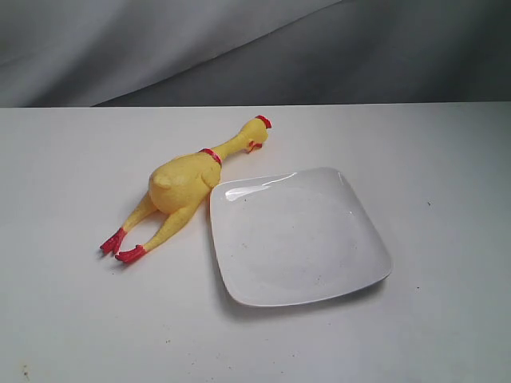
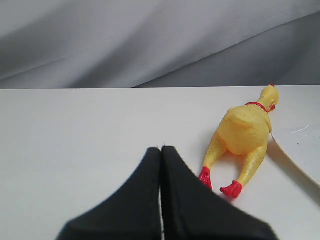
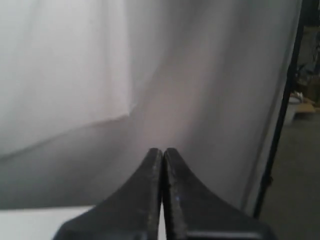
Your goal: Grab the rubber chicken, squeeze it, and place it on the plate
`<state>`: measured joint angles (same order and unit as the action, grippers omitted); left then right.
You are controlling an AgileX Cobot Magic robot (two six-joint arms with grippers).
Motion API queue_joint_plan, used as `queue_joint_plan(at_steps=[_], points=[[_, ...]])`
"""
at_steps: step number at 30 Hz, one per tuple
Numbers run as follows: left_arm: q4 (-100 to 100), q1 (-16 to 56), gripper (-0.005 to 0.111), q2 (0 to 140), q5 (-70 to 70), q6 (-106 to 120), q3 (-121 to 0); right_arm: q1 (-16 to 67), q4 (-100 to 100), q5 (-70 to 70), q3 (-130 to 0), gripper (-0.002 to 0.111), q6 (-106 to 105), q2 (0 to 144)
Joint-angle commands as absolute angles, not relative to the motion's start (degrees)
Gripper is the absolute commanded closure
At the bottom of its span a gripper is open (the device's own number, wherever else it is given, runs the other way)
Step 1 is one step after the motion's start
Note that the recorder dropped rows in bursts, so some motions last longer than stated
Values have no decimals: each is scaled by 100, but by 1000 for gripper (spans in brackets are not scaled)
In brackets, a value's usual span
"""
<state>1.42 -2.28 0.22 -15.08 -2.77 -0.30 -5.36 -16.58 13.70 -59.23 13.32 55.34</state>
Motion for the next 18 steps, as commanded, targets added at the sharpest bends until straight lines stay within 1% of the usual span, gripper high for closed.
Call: queue_joint_plan(at_steps=[1,5,7,9,11,14,18], points=[[92,-246,107,0,-1523,-277,0,-507,-37,3056,-6838,108,-1420,6530],[92,-246,107,0,-1523,-277,0,-518,1967,4697,-7716,108,-3617,7489],[92,-246,107,0,-1523,-277,0,-518,2584,5487,-8089,108,-4240,7969],[92,-246,107,0,-1523,-277,0,-518,3020,5986,-8361,108,-4489,8401],[92,-246,107,0,-1523,-277,0,-518,3289,6171,-8522,108,-4493,8733],[92,-246,107,0,-1523,-277,0,-506,3650,6054,-8606,108,-4521,9187],[92,-246,107,0,-1523,-277,0,-299,3565,5933,-8609,108,-5086,9690]])
